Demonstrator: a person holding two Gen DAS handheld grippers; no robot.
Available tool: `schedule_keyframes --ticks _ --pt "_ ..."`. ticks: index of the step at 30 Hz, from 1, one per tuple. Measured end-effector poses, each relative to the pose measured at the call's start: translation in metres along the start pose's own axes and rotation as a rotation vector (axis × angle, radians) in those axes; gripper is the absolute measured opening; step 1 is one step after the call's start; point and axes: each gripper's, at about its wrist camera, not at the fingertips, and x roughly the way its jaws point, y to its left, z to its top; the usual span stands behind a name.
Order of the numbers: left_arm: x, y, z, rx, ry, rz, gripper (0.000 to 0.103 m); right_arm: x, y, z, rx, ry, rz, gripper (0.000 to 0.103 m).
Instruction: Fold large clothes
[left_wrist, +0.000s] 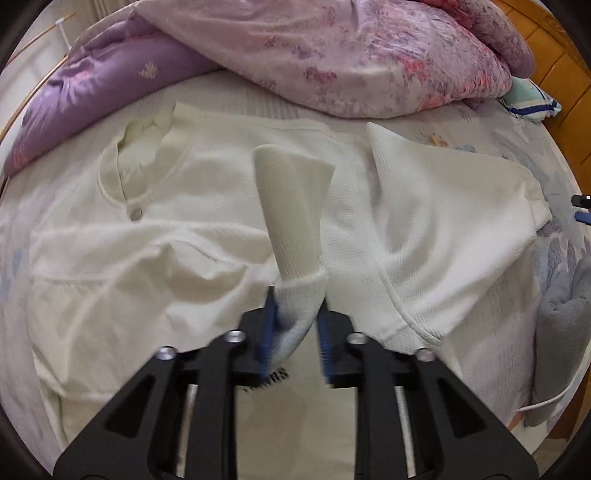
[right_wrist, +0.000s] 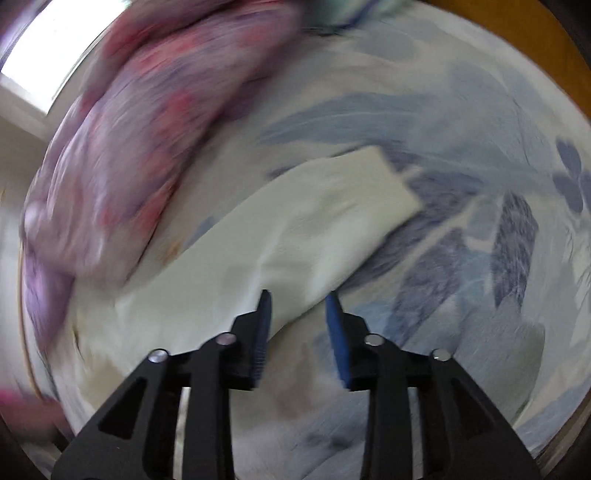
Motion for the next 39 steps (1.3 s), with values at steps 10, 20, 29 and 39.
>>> schedule_keyframes --ticks 10,20,29,39 --pt "-0.028 0.006 0.017 -0.12 -0.124 -0.112 0.066 0.083 -0.063 0.029 0.369 0.187 0.078 0.045" --pt "0.051 0.036 -0.012 -0.131 0.16 0.039 0.069 0.087 -0.054 0.026 0.305 0.043 0.056 0.005" --pt "0.034 0.062 -0.008 -0.219 0.125 -0.122 0.071 -0.022 0.049 0.005 -0.055 -0.258 0.053 0.004" --pt "-0.067 0.199 -0.023 -0.388 -0.029 -0.127 0.072 -0.096 0.279 -0.141 -0.512 -0.34 0.184 0.004"
